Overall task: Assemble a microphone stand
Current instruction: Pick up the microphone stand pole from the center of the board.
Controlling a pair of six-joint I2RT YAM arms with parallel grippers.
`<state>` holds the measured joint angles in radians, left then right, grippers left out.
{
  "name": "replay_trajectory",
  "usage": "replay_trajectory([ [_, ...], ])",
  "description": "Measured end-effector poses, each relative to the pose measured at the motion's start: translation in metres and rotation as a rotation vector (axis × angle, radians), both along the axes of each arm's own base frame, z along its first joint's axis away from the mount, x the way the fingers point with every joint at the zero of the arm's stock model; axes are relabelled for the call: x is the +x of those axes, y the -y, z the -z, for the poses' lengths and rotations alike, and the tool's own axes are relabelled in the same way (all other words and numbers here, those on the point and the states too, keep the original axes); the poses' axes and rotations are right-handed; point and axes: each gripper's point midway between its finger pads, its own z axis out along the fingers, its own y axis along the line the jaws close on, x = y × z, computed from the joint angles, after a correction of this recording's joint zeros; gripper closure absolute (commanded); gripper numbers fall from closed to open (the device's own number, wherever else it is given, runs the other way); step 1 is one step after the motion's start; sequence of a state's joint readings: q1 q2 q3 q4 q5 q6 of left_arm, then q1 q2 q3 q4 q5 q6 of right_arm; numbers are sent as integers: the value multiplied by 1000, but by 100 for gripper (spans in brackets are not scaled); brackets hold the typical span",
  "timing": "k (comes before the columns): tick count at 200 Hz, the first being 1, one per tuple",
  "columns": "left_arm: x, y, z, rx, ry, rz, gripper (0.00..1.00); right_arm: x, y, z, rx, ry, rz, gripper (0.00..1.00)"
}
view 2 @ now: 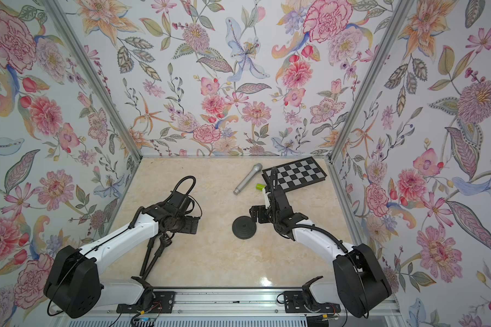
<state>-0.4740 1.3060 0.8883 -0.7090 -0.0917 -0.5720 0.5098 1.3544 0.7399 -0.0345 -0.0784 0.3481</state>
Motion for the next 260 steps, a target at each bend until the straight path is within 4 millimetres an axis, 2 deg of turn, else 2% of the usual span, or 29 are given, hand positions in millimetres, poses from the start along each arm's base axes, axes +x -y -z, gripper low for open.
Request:
replay_trajectory([
  [24,-10,-19,-8,16,-1,-79,13,1,-2,0,-4,5,0,2],
  [63,-46,-53,21,136,-165,-168,18,5,0,-3,-11,20,13,2],
  [101,-57,-82,38,108,-243,-303,18,5,3,-5,-18,30,26,1],
  [123,-66,-80,49,91,-277,-294,20,6,5,-12,-16,53,30,1],
  [156,-89,-77,80,39,-421,-307,26,4,2,-14,-17,61,1,1],
  [182,-82,-70,82,-8,-413,-296,40,4,2,-15,-27,70,-11,1],
  [216,-72,-47,82,-133,-395,-227,61,5,3,-15,-32,73,-3,1],
  [237,-61,-30,81,-232,-351,-202,69,6,3,-15,-35,74,0,1],
  [260,-49,-12,79,-312,-313,-168,72,8,6,-15,-45,80,14,0],
])
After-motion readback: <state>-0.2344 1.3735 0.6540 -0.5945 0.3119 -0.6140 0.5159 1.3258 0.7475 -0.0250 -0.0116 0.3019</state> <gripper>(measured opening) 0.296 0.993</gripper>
